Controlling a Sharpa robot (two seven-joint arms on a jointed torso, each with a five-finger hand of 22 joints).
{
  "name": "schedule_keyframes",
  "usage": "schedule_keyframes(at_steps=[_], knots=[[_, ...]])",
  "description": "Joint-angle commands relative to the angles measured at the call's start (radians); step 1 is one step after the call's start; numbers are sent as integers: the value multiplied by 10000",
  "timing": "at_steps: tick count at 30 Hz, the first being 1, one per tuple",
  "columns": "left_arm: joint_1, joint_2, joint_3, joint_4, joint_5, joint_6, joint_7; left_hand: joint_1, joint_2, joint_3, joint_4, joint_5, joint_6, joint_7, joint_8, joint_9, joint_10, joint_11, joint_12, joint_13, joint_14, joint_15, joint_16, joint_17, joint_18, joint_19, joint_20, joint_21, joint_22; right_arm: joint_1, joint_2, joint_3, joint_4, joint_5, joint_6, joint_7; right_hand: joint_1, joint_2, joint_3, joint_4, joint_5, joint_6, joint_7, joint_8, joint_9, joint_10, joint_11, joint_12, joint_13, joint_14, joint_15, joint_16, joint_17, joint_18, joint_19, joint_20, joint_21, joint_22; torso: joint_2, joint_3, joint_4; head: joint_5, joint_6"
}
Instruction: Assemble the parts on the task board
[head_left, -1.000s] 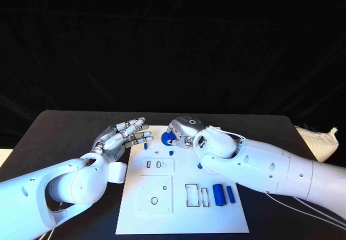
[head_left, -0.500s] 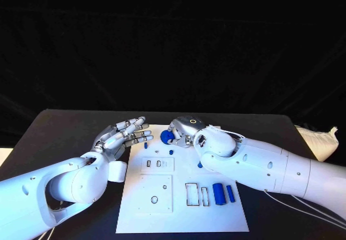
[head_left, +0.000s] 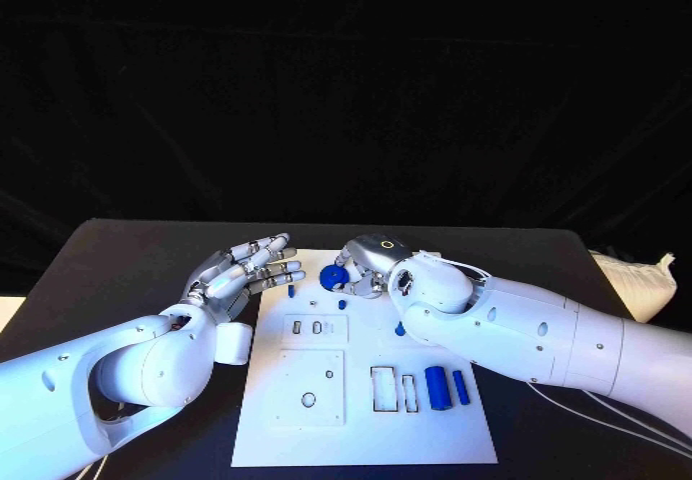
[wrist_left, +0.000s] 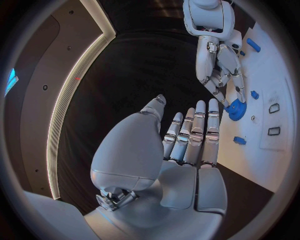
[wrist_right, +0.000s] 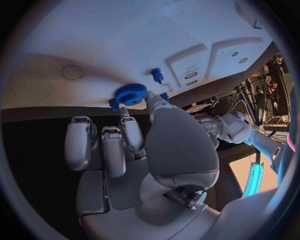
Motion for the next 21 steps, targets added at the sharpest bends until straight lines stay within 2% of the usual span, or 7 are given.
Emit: schedule_keyframes(at_steps=[1, 4, 8, 11, 14, 16, 21], knots=[[13, 16, 8, 3, 13, 138, 52, 17, 58, 15, -64, -39, -28, 572, -22, -2, -58, 16, -68, -4, 35, 48, -51, -11, 179, 76, -19, -40, -15, -15, -128, 0, 155, 75, -454, 88, -206, 56, 7, 56, 204, 110, -53, 50, 19, 109, -37, 156, 549, 933, 63, 20, 2036, -65, 62, 45, 8, 78, 1, 11, -4, -7, 18], [13, 11, 8, -42, 13, 147, 51, 17, 58, 15, -64, -39, -28, 572, -22, -2, -58, 16, -68, -4, 35, 48, -51, -11, 179, 76, -19, -40, -15, -23, -448, 38, 455, 242, -1094, 216, -244, 124, 24, 42, 349, 178, -71, 57, 25, 174, -53, 283, 633, 946, 50, 43, 2089, -80, 114, 35, 46, 155, -6, 18, -21, -11, 17], [13, -5, 8, -130, 13, 160, 61, 17, 58, 15, -64, -39, -28, 572, -22, -2, -58, 16, -68, -4, 35, 48, -51, -11, 179, 76, -19, -40, -15, -32, -1116, 263, 899, 1035, -1633, 617, -160, 179, 81, -10, 434, 220, -84, 52, 24, 182, -67, 302, 647, 946, 39, 44, 2091, -82, 123, 25, 52, 165, -21, 26, -58, -5, 38], [13, -22, 7, -175, 14, 188, 60, 19, 61, 21, -81, -41, -22, 573, -22, -2, -59, 17, -68, -4, 34, 48, -58, -12, 178, 76, -18, -43, -19, -18, -1681, 408, 1008, 1869, -1632, 1546, 203, 181, 205, -243, 409, 270, -94, 45, 21, 185, -85, 327, 667, 953, 20, 59, 2126, -85, 132, 8, 60, 184, -57, 33, -142, 28, 52], [13, -20, 6, -211, 14, 244, 50, 20, 62, 23, -86, -41, 8, 572, -19, 1, -57, 16, -68, -3, 37, 48, -58, -12, 178, 77, -19, -44, -20, -7, -2226, 478, 997, 2660, -1507, 2701, 819, 155, 413, -694, 547, 339, -90, 47, 21, 239, -100, 463, 765, 970, 3, 93, 2209, -99, 172, -14, 91, 257, -109, 40, -233, 51, 63], [12, -14, 6, -237, 14, 280, 42, 21, 66, 27, -97, -42, 26, 569, -16, 3, -50, 14, -64, -2, 50, 44, -56, -10, 179, 80, -20, -45, -22, -7, -2590, 508, 944, 3169, -1345, 3371, 1076, 69, 471, -934, 542, 359, -79, 39, 15, 235, -94, 469, 773, 981, 8, 116, 2262, -112, 201, -16, 115, 311, -120, 58, -283, 75, 100], [9, 21, 4, -299, 14, 337, 25, 21, 70, 32, -109, -43, 42, 566, -13, 4, -41, 11, -60, -1, 63, 41, -54, -7, 181, 84, -22, -46, -24, -80, -3202, 538, 691, 3887, -1062, 4178, 1158, -48, 435, -1069, 505, 382, -74, 35, 11, 201, -86, 412, 738, 978, 16, 111, 2252, -109, 186, -10, 105, 297, -149, 112, -431, 103, 93]])
